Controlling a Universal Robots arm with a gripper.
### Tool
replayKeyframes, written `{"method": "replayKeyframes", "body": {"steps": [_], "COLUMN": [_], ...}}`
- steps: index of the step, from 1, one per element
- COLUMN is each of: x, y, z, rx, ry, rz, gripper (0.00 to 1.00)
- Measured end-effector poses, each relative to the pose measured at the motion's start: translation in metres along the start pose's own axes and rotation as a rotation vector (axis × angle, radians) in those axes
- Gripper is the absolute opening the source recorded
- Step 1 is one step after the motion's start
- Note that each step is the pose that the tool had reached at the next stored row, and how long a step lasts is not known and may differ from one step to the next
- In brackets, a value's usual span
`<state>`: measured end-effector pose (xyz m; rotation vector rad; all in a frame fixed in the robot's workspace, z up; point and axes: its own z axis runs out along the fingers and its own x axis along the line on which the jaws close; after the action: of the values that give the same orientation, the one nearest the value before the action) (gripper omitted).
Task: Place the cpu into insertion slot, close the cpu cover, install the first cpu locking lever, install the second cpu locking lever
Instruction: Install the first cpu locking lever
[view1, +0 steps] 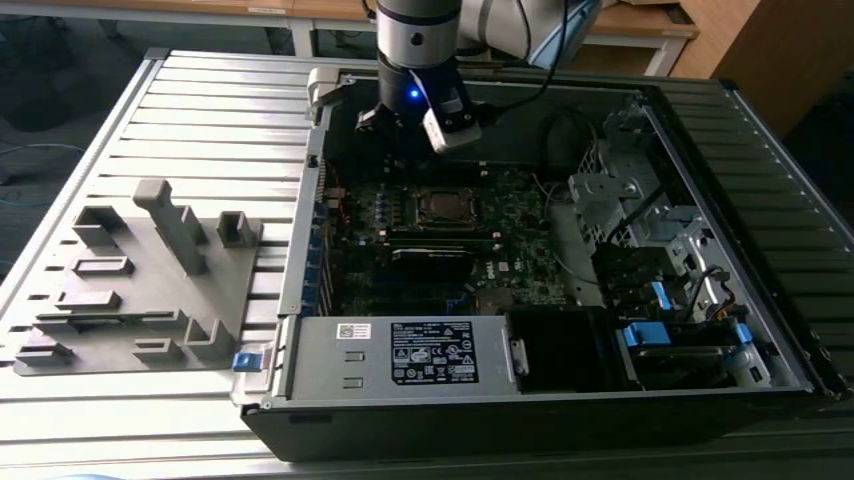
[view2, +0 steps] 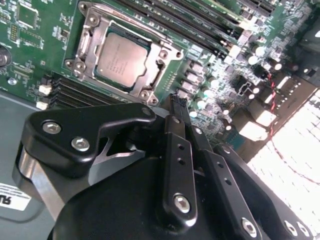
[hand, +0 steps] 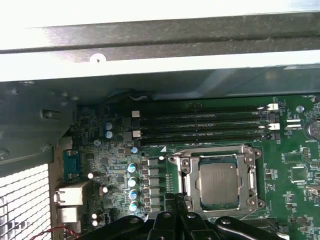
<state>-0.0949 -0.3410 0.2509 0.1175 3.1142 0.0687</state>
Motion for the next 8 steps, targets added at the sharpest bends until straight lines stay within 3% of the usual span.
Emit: {"method": "replayKeyframes", "body": {"steps": [4, 8], "x": [0.0047, 0.0049], "y": [-0.0003, -0.0004], "z": [0.0004, 0.0003], "rx": [-0.0002, -0.0024], "ry": [-0.0002, 0.0003], "rz": [0.000, 0.000], "gripper": [0.11, 0.11]}}
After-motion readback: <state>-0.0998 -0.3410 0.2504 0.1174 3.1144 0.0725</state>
